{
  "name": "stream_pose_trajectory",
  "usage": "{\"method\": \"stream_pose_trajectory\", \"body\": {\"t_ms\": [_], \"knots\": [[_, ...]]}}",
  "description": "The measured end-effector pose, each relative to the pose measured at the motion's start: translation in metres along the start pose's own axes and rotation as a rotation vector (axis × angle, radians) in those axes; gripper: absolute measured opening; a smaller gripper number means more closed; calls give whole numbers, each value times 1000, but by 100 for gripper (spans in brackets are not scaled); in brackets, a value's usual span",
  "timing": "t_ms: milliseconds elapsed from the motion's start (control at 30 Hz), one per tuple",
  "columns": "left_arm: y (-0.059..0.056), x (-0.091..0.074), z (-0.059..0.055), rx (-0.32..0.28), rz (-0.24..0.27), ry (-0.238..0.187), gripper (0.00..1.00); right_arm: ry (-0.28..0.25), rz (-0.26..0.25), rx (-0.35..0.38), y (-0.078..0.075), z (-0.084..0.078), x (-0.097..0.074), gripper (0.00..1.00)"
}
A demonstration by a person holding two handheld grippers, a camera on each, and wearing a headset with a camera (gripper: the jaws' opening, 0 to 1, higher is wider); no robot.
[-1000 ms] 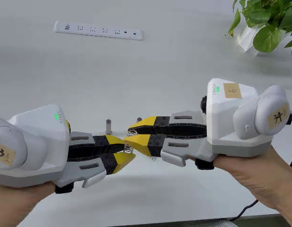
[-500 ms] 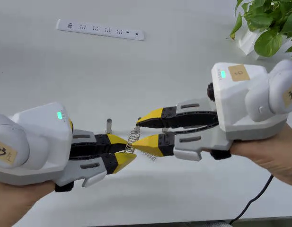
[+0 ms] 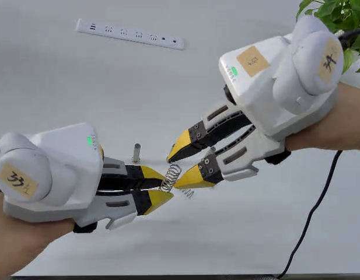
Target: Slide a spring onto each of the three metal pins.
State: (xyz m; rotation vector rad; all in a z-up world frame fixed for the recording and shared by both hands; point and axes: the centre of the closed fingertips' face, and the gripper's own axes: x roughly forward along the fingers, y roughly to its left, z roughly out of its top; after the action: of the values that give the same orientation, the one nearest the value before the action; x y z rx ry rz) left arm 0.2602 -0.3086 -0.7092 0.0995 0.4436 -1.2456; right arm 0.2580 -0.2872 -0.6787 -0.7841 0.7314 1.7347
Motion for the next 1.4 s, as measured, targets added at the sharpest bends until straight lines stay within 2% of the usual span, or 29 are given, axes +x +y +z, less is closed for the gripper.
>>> {"method": "stream_pose_trajectory", "body": {"t_ms": [167,467,800,1400], "knots": [[-2,0,-1,6,-5,0,6,76,58,-51,4,-7,6,13],[-3,2,-1,8,-11,-4,6,122,103,-78,8,-11,11,10],[-4,2,-3,7,-17,-2,6,149,117,-98,10,-12,13,7],[-2,-2,-7,12,0,-15,7,156,110,-100,10,-9,19,7]]}}
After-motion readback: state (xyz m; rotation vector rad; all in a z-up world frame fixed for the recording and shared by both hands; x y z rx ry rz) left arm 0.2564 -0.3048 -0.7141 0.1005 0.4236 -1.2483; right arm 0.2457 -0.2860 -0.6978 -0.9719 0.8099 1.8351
